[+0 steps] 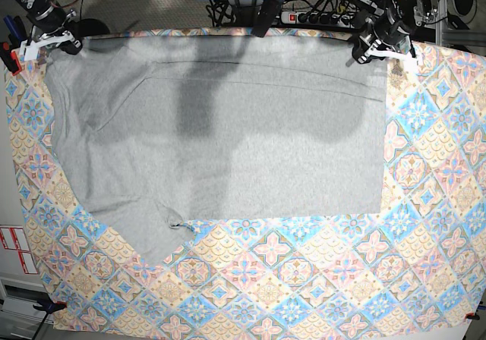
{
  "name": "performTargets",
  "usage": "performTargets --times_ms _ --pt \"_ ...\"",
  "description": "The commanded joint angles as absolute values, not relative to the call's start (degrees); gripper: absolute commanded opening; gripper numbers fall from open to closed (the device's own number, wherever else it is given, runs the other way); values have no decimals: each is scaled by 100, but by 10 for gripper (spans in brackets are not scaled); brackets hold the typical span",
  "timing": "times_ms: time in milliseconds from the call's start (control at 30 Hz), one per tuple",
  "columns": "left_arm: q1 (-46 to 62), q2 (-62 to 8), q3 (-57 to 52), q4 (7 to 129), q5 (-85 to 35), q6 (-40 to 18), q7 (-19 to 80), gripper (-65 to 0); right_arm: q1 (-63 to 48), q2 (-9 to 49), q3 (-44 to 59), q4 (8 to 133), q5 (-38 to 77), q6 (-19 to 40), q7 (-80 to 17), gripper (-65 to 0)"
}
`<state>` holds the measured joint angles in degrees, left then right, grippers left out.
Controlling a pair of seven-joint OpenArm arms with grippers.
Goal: Fold the T-shirt properly
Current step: 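Move both grippers back toward the shirt's collar edge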
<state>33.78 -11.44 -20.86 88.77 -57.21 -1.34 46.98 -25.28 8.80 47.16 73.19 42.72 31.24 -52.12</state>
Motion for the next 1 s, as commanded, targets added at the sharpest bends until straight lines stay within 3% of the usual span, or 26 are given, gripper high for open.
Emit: performTargets --times_ms 0,100,267,400,767,967 --pt "3442 -1200 -2114 8884 -5499 13 4778 -650 -2589 980 4743 7407 4295 3116 -5209 -637" --pt "3442 -1200 -2114 8892 -5516 13 4778 -633 -2615 980 4752 7407 4295 3116 -5209 -580" --pt "3495 -1200 -2114 8901 -5499 40 4813 -449 -2738 971 5024 7635 4286 3108 -5218 -504" --pt "3477 -1200 -2308 8901 -5508 48 5262 -364 -2844 971 5182 7829 4286 3099 -5218 -476" --pt "3433 -1200 -3600 8910 -5525 48 5710 -344 -2914 963 5692 8664 4198 3090 -5191 -472" --pt "2765 -1490 -3864 8910 -5516 48 6053 -347 -2580 963 5736 9385 3512 3090 -5209 -472"
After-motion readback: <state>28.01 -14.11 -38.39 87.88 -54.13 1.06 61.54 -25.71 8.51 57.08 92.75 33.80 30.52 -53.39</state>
